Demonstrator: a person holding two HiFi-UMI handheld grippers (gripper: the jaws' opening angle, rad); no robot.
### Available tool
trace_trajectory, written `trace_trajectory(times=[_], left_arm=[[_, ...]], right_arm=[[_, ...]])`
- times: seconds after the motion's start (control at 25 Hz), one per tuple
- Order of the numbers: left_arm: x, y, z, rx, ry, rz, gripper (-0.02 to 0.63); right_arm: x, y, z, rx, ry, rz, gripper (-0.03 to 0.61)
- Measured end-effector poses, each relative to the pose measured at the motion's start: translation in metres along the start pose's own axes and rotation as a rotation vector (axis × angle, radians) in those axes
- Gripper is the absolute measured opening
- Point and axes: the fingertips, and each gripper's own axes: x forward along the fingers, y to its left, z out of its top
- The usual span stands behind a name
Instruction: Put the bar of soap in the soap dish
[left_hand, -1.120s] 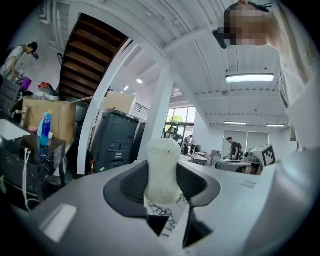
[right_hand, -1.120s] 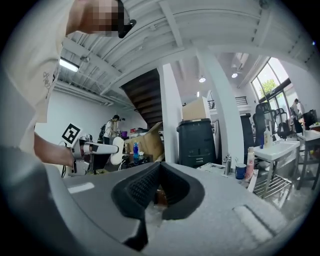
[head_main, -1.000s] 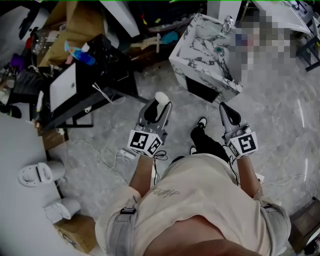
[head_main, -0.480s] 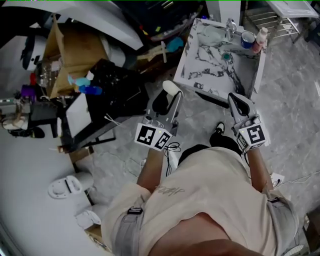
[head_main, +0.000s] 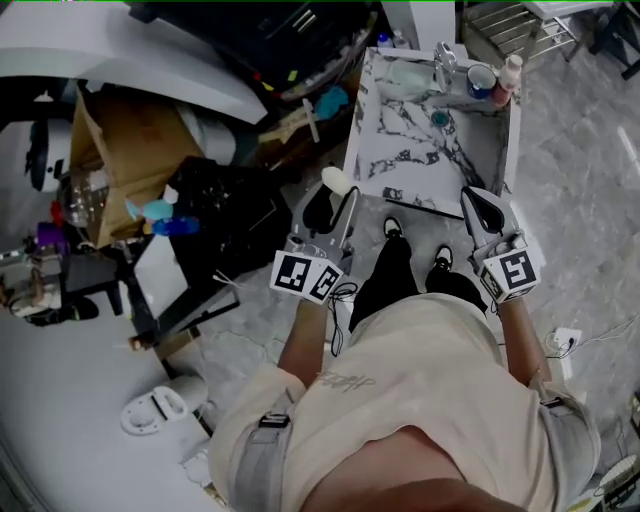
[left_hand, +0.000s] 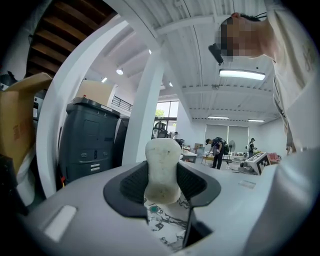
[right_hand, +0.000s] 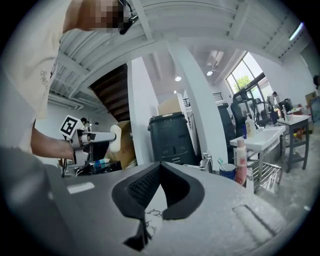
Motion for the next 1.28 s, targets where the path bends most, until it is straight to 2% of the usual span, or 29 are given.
trace_trajectory(times=[0.4, 0.68, 0.88, 1.0, 1.28], left_arm=[[0.060, 0.059, 0.023, 0.010, -0.048, -0.206, 0.199], [0.094, 0.084, 0.013, -0.038, -0.043, -0.321, 0.199], [0.118, 0.086, 0.001, -0.027, -0.009, -0.401, 0.199], [0.132, 0.081, -0.006, 0.009, 0.024, -0.443, 0.199], [0.175, 0.061, -0.021, 0.149, 0.116, -0.523, 0.199]], right_arm=[[0.058, -0.004, 0.043, -0.069, -0.047, -0.180, -0.006], [0.080, -0.008, 0.063, -0.081, -0.063, -0.298, -0.005], [0.072, -0.019, 0.060, -0.085, -0.051, -0.389, -0.006], [0.061, -0.028, 0.057, -0.075, -0.047, -0.437, -0.005], [0.045, -0.057, 0.050, -0.036, -0.076, -0.496, -0.006]])
